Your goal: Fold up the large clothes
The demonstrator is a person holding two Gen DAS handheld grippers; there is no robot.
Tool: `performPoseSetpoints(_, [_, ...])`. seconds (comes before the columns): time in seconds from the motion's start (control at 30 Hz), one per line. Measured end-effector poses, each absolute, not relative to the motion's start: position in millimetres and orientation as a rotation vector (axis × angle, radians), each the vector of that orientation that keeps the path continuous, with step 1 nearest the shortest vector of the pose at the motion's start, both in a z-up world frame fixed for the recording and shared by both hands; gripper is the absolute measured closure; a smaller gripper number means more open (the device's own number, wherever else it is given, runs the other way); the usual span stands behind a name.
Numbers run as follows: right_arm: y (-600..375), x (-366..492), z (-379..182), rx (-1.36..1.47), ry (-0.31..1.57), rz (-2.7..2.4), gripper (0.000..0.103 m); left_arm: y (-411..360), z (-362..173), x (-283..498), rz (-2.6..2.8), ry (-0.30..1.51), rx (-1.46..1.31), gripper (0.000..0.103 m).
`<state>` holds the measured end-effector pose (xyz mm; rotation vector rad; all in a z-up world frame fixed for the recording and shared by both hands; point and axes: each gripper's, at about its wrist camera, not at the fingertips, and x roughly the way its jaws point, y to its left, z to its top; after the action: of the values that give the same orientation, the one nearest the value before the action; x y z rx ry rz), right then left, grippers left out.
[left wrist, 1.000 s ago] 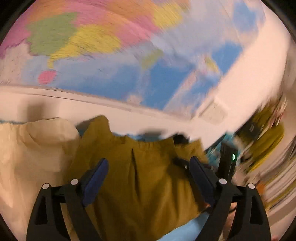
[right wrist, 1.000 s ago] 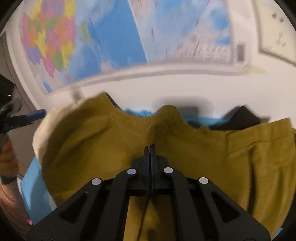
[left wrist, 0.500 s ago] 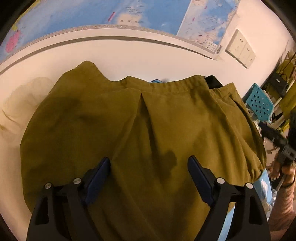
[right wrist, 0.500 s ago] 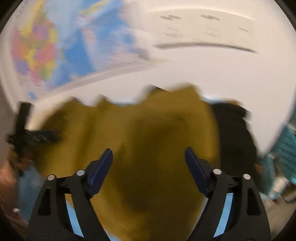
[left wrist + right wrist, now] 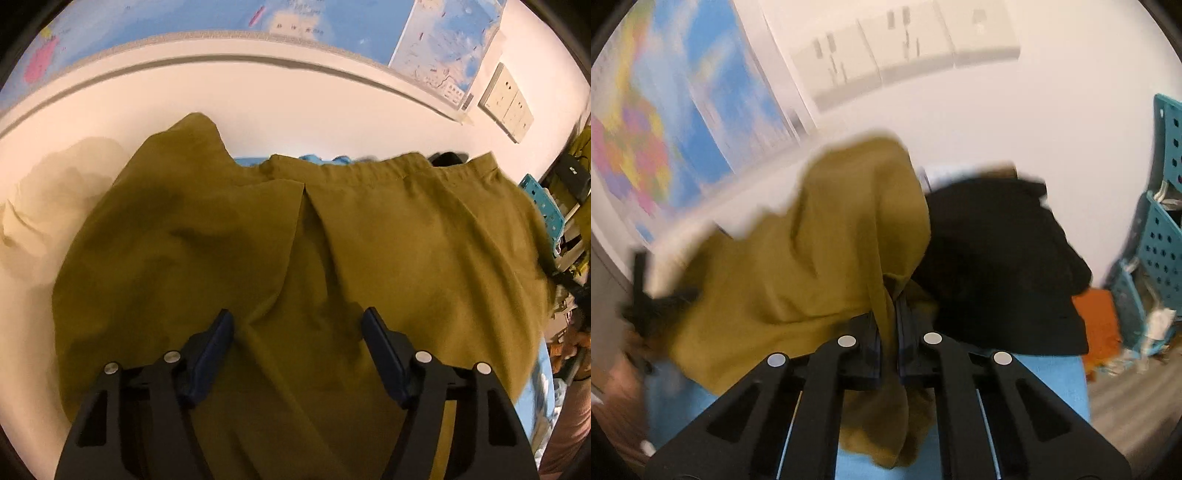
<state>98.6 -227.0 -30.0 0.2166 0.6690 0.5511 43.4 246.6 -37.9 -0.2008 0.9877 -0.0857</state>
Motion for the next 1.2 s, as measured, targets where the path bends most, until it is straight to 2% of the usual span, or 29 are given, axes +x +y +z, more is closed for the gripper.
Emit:
performPoseSetpoints(0.07, [-217.1,107.7,-47.8,0.205,0.739,0.552,0.09,241.7,-34.8,35.6,-0.077,0.975,-0.155,0.031])
performPoseSetpoints(0.13, [-235.2,102.3,-45.9,0.279,0.721,0.549,0.072,243.2,-24.2,16.0,-0.11,0.934,-0.15,0.025])
performPoseSetpoints(0.17, [-244.1,97.7,-43.2,0.327,0.706,0.568,0.045,246.1,-19.2,6.3,-0.115,0.91,-0.155,0.025])
performPoseSetpoints(0.2, [-254.9,90.3,-40.0,0.378,0.678,0.589,0.029,249.9,-13.3,-6.7,-0.117,0.883,-0.161,0.023])
performPoseSetpoints(0.27, [-268.1,71.6,-35.3,0.387,0.637,0.632,0.028,264.5,-0.9,-40.2,-0.109,0.81,-0.174,0.019])
performPoseSetpoints(0.3, [-271.5,64.5,-36.1,0.376,0.633,0.648,0.021,273.5,3.0,-57.0,-0.081,0.782,-0.178,0.017])
performPoseSetpoints(0.37, [-271.9,49.1,-43.0,0.356,0.637,0.655,0.015,285.6,5.3,-82.0,-0.048,0.761,-0.19,0.016])
performPoseSetpoints(0.47, [-261.0,46.3,-60.6,0.339,0.688,0.676,0.013,287.1,-7.2,-98.5,-0.049,0.787,-0.221,0.01])
performPoseSetpoints(0.63, [-242.1,61.1,-88.4,0.417,0.753,0.714,0.012,274.7,-34.4,-93.4,-0.054,0.837,-0.242,0.011])
performPoseSetpoints(0.67, [-239.8,62.9,-90.0,0.424,0.747,0.721,0.013,269.4,-36.2,-92.6,-0.083,0.833,-0.242,0.016])
performPoseSetpoints(0.7, [-236.6,63.1,-89.5,0.425,0.732,0.734,0.017,263.6,-37.4,-91.9,-0.101,0.825,-0.238,0.028])
performPoseSetpoints(0.73, [-234.1,62.9,-89.4,0.424,0.731,0.741,0.018,260.1,-37.8,-92.1,-0.091,0.813,-0.225,0.033])
performPoseSetpoints(0.77, [-231.6,63.6,-88.5,0.419,0.728,0.742,0.024,255.2,-38.9,-92.1,-0.069,0.801,-0.202,0.034])
performPoseSetpoints(0.8, [-230.4,64.1,-88.1,0.421,0.724,0.752,0.038,250.3,-40.5,-91.6,-0.047,0.793,-0.174,0.037])
performPoseSetpoints(0.83, [-229.6,64.0,-87.0,0.43,0.723,0.771,0.046,246.7,-41.6,-91.2,-0.031,0.794,-0.165,0.038])
performPoseSetpoints(0.9, [-229.3,61.5,-82.0,0.425,0.719,0.786,0.066,246.5,-39.1,-90.9,-0.013,0.791,-0.18,0.05])
performPoseSetpoints(0.93, [-229.8,59.5,-78.8,0.419,0.711,0.787,0.068,248.3,-36.3,-91.3,-0.006,0.786,-0.193,0.053])
performPoseSetpoints(1.0, [-234.4,53.1,-62.8,0.441,0.686,0.817,0.075,252.4,-19.7,-96.6,-0.014,0.757,-0.241,0.076])
performPoseSetpoints(1.1, [-242.9,29.5,-27.2,0.425,0.592,0.887,0.076,259.1,9.4,-114.5,-0.091,0.703,-0.33,0.098])
performPoseSetpoints(1.2, [-249.5,-5.5,5.2,0.385,0.529,0.963,0.077,252.3,37.3,-145.1,-0.175,0.633,-0.337,0.098])
